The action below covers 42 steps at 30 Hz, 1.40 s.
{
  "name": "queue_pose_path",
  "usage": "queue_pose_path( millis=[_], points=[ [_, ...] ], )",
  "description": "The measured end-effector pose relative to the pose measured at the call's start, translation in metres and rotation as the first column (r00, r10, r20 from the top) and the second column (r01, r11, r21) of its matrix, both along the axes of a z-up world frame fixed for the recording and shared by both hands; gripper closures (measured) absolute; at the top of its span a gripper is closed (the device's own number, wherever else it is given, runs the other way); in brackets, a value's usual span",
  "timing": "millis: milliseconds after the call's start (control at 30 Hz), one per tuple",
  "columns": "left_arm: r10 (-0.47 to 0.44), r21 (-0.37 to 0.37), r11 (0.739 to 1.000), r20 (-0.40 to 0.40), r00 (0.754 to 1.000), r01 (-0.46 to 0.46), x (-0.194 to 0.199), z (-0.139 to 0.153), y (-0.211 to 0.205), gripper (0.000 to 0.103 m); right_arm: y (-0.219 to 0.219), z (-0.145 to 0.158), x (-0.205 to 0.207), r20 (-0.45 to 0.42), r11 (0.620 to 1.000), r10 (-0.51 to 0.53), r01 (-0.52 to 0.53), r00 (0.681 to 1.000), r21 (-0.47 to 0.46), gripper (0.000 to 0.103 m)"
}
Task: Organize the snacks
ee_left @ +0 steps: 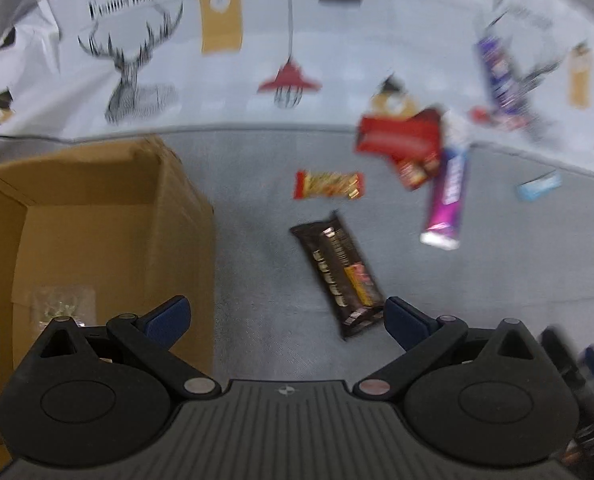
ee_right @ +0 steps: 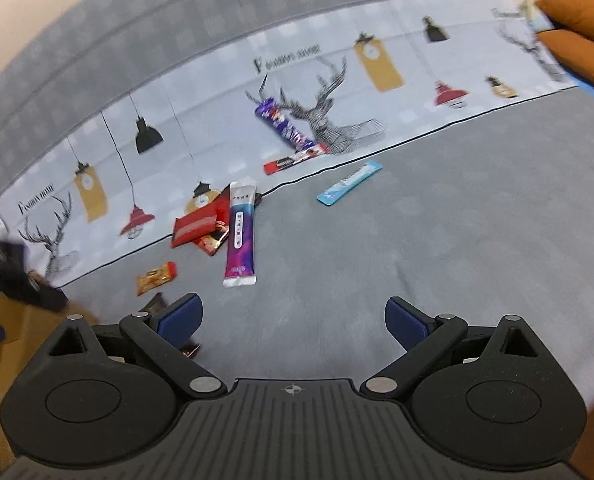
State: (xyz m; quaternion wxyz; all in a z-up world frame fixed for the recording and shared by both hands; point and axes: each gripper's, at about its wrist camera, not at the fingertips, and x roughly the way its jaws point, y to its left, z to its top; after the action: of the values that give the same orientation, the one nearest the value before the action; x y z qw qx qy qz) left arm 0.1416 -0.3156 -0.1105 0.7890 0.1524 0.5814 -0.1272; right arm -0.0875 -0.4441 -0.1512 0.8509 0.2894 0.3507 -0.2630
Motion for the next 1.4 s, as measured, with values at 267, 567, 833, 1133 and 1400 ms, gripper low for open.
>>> queue_pose_path(
  millis=[267,567,833,1133,1400],
  points=[
    [-0.095,0.122,0.988,0.004,0.995,0.094,0.018,-0.077,-0.037,0.0,-0.037,-0.062,0.103,-0.077,0.992,0.127,-0.128,0.989,-0.005,0.005],
    [0.079,-0.011,0.996,-0.219,0.972,-0.084,0.057,-0.128,-0.015,0.0,-0.044,-0.121,0.196,-0.212,0.964,0.242,-0.26,0.947,-0.062,0.0],
    [0.083,0.007,0.997,-0.19,0.978,-0.083,0.054,-0.121,-0.013,0.008,-0.036,-0.122,0.196,-0.189,0.947,0.257,-0.286,0.948,-0.149,0.022],
    [-0.033,-0.055,0.998,-0.117,0.993,0.027,0.016,-0.079,-0.011,0.06,-0.008,-0.099,0.164,-0.211,0.949,0.254,-0.285,0.944,-0.135,0.078],
    [-0.146,-0.171,0.975,-0.02,0.989,0.141,-0.036,-0.018,0.016,0.06,0.006,-0.048,0.074,-0.121,0.986,0.092,-0.108,0.988,-0.127,0.078]
  ],
)
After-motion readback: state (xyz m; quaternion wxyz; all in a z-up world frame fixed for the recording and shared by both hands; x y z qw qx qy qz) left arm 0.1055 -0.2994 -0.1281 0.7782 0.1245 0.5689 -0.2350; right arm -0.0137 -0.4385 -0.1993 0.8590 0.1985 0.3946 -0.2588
